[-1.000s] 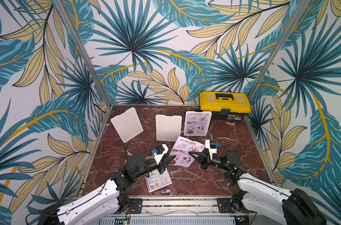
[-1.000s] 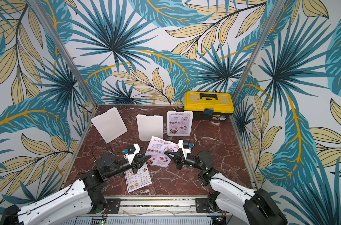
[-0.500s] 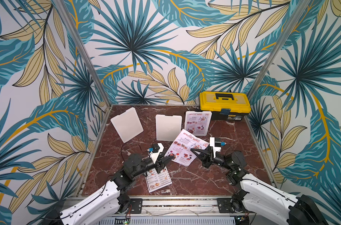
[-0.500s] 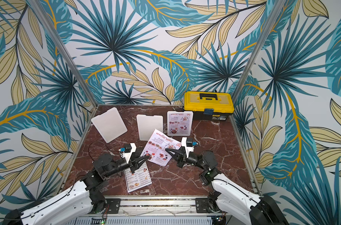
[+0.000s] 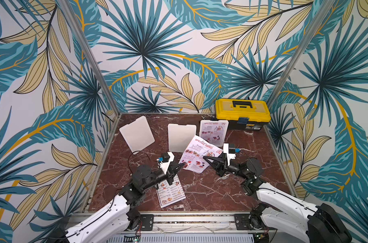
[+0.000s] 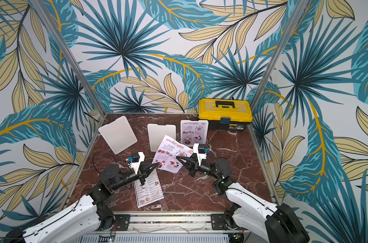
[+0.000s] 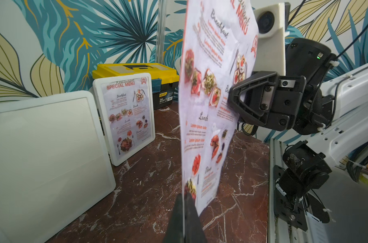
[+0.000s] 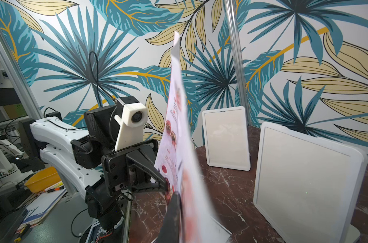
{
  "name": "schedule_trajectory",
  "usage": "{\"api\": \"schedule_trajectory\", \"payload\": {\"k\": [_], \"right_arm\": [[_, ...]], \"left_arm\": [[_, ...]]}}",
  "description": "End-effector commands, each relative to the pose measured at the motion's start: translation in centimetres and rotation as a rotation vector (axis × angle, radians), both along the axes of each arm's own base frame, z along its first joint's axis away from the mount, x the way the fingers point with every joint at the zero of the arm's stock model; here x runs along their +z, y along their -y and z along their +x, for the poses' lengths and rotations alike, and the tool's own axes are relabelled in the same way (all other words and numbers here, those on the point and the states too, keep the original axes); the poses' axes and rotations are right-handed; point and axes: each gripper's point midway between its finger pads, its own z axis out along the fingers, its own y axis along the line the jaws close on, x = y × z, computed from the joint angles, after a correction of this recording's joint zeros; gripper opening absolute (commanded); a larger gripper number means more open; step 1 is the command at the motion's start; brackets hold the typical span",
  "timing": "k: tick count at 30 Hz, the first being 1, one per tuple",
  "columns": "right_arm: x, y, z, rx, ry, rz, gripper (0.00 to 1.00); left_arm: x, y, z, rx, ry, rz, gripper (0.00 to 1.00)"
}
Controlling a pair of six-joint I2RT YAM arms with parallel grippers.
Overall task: Insert the menus into the narrow rack
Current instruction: Insert the menu into the narrow rack.
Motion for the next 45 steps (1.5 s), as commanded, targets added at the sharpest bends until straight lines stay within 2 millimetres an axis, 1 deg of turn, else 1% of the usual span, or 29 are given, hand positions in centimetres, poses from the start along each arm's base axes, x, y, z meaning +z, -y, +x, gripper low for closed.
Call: {"api": "schedule_trajectory", "payload": {"k": [1, 2, 4, 6, 8, 10, 11, 13, 15, 18, 20, 24, 28, 29, 30, 31, 33, 40, 44, 45], "right_arm": [[1.1, 0.1, 1.1, -0.042, 0.020, 0.003, 0.17], [1.3, 0.1, 1.3, -0.049, 0.025, 0.000, 0.17], [1.9, 0.0, 2.1, -0.059, 0.021, -0.009, 0.10], [2.4, 0.0, 2.9, -0.065, 0.014, -0.017, 0.08], [2.9, 0.0, 3.8, -0.070, 0.008, -0.019, 0.06], [3.0, -0.1, 4.8, -0.073, -0.005, -0.022, 0.06], [3.0, 0.0, 5.2, -0.076, -0.013, -0.021, 0.08], [2.8, 0.1, 6.3, -0.082, -0.038, -0.018, 0.20], [2.5, 0.2, 7.0, -0.076, -0.055, -0.009, 0.27], [2.2, -0.1, 7.6, -0.048, -0.066, 0.002, 0.33], [1.9, -0.5, 8.1, -0.034, -0.081, 0.001, 0.35], [2.1, -1.3, 8.9, 0.001, -0.084, 0.003, 0.35], [2.1, -1.2, 10.2, -0.003, -0.089, 0.010, 0.35], [2.2, -1.1, 10.4, -0.001, -0.092, 0.017, 0.37], [2.4, -0.7, 10.8, 0.000, -0.090, 0.032, 0.43], [2.6, -0.3, 11.1, 0.002, -0.092, 0.051, 0.46], [3.0, 0.3, 11.6, 0.011, -0.081, 0.082, 0.49], [4.3, -0.4, 11.5, 0.094, -0.038, 0.114, 0.60], [4.8, -0.5, 11.3, 0.114, -0.028, 0.129, 0.60], [5.0, -0.4, 11.2, 0.116, -0.025, 0.132, 0.57]], "left_arm": [[0.8, -0.4, 1.4, 0.053, 0.019, -0.005, 0.00], [1.0, -0.4, 1.6, 0.052, 0.019, -0.003, 0.00], [1.2, -0.3, 2.1, 0.058, 0.017, 0.001, 0.00], [1.4, -0.4, 2.7, 0.069, 0.014, 0.002, 0.00], [1.7, -0.6, 3.2, 0.080, 0.015, 0.000, 0.00], [2.1, -0.9, 3.7, 0.094, 0.019, -0.002, 0.00], [2.2, -1.1, 3.9, 0.098, 0.021, -0.003, 0.00], [2.7, -1.3, 4.2, 0.097, 0.025, -0.009, 0.00], [3.0, -1.4, 4.5, 0.102, 0.028, -0.011, 0.00], [3.5, -1.5, 5.0, 0.108, 0.031, -0.015, 0.00], [3.8, -1.5, 5.2, 0.109, 0.032, -0.017, 0.00], [4.4, -1.5, 5.8, 0.113, 0.036, -0.021, 0.00], [4.7, -1.9, 6.5, 0.126, 0.032, -0.024, 0.00], [4.8, -1.9, 6.7, 0.124, 0.030, -0.025, 0.00], [4.9, -2.0, 6.8, 0.121, 0.029, -0.026, 0.00], [4.9, -1.9, 6.8, 0.114, 0.027, -0.025, 0.00], [4.9, -1.7, 7.0, 0.104, 0.025, -0.022, 0.00], [5.0, -0.6, 6.6, 0.022, 0.032, -0.008, 0.00], [5.4, -0.5, 6.7, 0.024, 0.043, -0.009, 0.00], [5.5, -0.6, 6.8, 0.029, 0.045, -0.010, 0.00]]}}
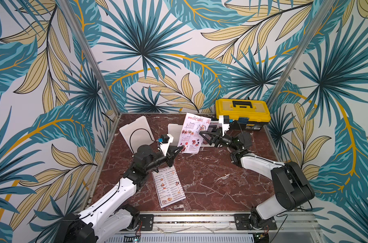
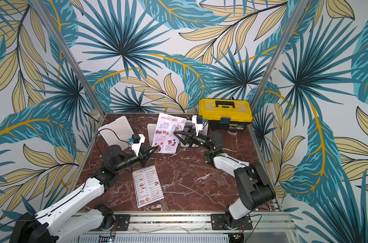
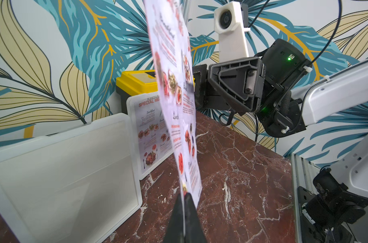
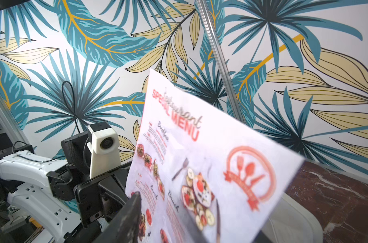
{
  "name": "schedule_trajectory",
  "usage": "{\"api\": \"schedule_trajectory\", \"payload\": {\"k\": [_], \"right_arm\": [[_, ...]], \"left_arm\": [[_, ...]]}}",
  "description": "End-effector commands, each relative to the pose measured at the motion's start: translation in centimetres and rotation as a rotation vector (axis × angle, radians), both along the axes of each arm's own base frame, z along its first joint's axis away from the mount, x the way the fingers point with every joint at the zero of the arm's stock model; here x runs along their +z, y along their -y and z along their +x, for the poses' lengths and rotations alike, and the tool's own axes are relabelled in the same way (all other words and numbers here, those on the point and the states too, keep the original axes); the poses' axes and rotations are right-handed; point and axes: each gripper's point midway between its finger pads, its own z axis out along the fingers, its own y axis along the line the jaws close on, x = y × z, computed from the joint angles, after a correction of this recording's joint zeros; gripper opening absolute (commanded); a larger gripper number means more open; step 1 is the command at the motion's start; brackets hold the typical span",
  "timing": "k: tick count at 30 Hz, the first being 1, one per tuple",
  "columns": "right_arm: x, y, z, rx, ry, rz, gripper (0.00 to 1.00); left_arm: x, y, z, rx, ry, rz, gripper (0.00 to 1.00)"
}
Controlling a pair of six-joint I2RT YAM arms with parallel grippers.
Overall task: Insert the menus into the narrow rack
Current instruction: Insert the menu into the narrow rack.
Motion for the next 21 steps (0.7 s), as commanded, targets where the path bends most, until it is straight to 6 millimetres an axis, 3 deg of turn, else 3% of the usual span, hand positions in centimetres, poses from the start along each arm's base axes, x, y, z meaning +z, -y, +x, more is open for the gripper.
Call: {"api": "schedule_trajectory", "payload": {"k": [1, 4, 11, 15, 21], "right_arm": [[1.7, -0.1, -1.3, 0.050, 0.061, 0.031, 0.55], [1.9, 0.0, -1.4, 0.049, 0.066, 0.034, 0.47], [2.4, -0.3, -0.2, 0.040, 0.062, 0.038, 0.14], [3.1, -0.7, 0.8, 0.038, 0.074, 0.044, 0.07], [4.8, -1.3, 2.9, 0.030, 0.097, 0.053, 0.06]], "left_arm": [[2.5, 0.0, 0.1, -0.006, 0.069, -0.021, 0.00], [2.7, -0.4, 0.6, 0.032, 0.075, -0.022, 0.00], [2.8, -1.3, 2.2, 0.082, 0.065, -0.020, 0.00], [3.2, -1.9, 3.4, 0.122, 0.081, -0.011, 0.00], [4.1, -2.8, 5.9, 0.189, 0.110, 0.015, 0.00]]}}
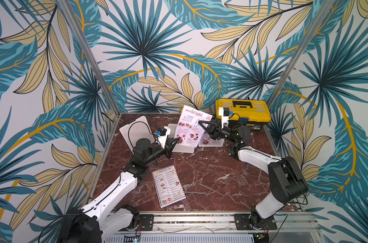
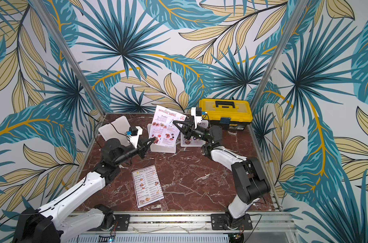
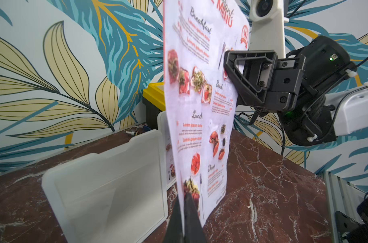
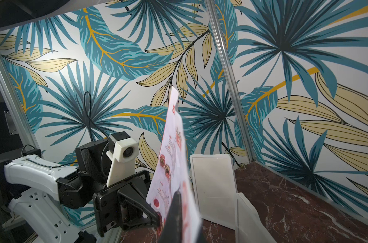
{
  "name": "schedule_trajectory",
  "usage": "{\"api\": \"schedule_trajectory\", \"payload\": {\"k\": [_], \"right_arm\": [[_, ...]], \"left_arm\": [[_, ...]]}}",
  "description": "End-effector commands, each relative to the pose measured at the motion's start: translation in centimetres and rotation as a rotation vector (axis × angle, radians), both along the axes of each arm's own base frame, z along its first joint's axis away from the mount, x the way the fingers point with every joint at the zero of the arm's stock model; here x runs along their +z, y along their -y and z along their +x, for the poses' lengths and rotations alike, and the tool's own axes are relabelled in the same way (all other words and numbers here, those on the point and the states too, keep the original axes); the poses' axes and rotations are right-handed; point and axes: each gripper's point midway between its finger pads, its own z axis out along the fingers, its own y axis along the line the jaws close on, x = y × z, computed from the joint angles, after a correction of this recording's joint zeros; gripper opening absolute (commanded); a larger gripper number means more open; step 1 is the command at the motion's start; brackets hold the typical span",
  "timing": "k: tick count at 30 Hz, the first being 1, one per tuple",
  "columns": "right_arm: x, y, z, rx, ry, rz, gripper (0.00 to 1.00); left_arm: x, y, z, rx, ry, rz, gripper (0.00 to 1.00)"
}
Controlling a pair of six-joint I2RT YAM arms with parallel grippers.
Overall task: Insert the menus into the narrow rack
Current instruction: Insert the menu into the narrow rack.
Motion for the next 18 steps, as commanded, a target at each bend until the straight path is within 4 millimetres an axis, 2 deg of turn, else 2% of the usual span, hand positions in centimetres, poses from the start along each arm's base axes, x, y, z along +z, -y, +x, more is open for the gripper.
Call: {"api": "schedule_trajectory", "payload": {"k": [1, 4, 7, 13, 18], "right_arm": [[0.9, -0.4, 1.0, 0.005, 0.011, 0.010, 0.06], [1.7, -0.8, 1.9, 0.012, 0.016, 0.019, 0.06], [2.3, -1.1, 3.0, 0.002, 0.017, 0.022, 0.06], [2.5, -1.6, 5.4, -0.033, -0.002, 0.012, 0.05], [2.5, -1.9, 7.5, -0.071, -0.023, -0.003, 0.05]], "left_arm": [[2.4, -1.0, 2.0, 0.059, 0.071, 0.003, 0.00], [2.7, -0.8, 3.2, 0.040, 0.090, 0.027, 0.00], [2.9, -1.4, 5.0, 0.083, 0.085, 0.033, 0.00], [3.3, -3.1, 8.3, 0.097, 0.052, 0.010, 0.00], [3.1, -3.6, 11.1, 0.094, 0.027, 0.002, 0.00]]}}
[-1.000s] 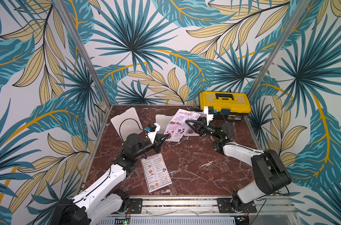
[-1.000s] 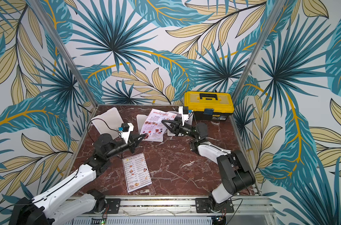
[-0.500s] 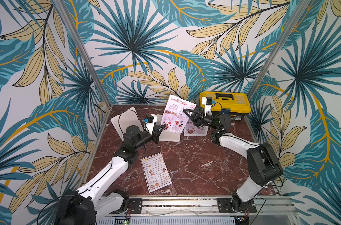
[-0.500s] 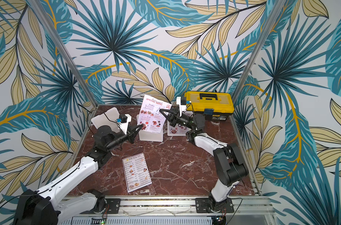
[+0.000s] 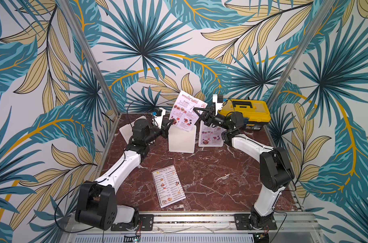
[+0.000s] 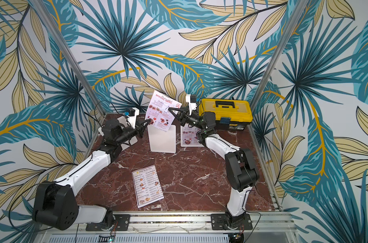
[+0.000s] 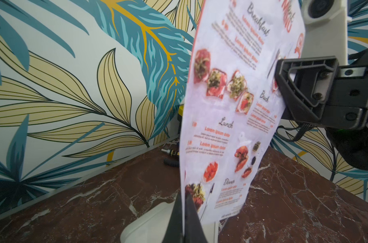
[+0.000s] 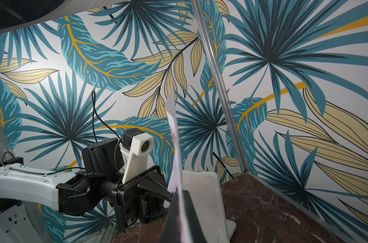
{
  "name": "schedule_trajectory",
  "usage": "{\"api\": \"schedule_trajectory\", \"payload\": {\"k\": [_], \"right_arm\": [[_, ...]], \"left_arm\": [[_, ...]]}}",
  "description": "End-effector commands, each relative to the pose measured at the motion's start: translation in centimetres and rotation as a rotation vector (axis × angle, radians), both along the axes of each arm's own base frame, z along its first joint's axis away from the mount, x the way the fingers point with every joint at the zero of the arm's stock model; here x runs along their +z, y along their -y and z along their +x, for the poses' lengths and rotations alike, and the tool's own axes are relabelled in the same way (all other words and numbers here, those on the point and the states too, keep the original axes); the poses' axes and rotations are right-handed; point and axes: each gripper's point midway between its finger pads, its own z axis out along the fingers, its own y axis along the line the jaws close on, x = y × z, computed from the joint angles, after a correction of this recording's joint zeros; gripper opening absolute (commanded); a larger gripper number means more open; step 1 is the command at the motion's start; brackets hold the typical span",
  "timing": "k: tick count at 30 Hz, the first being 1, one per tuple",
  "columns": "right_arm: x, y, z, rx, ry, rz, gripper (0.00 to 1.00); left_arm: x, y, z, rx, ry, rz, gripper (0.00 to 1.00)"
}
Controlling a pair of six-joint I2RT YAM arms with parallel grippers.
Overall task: Insert the menus into the narrow rack
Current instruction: Insert the menu into the narrow rack.
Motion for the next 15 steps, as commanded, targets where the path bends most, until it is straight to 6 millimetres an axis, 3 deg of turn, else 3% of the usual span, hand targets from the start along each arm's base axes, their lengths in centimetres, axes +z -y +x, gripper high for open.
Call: {"api": "schedule_trajectory", "payload": {"k": [1, 15], "right_arm": [[0.0, 0.0, 1.7, -0.052, -0.008, -0.010, 0.05], [-1.6, -1.3, 6.2, -0.088, -0.044, -0.053, 0.05]], "left_arm": [[0.7, -0.5, 1.6, -0.008, -0.001, -0.016, 0.00], [-0.3, -0.8, 5.5, -0.028, -0.045, -0.037, 0.00]]}}
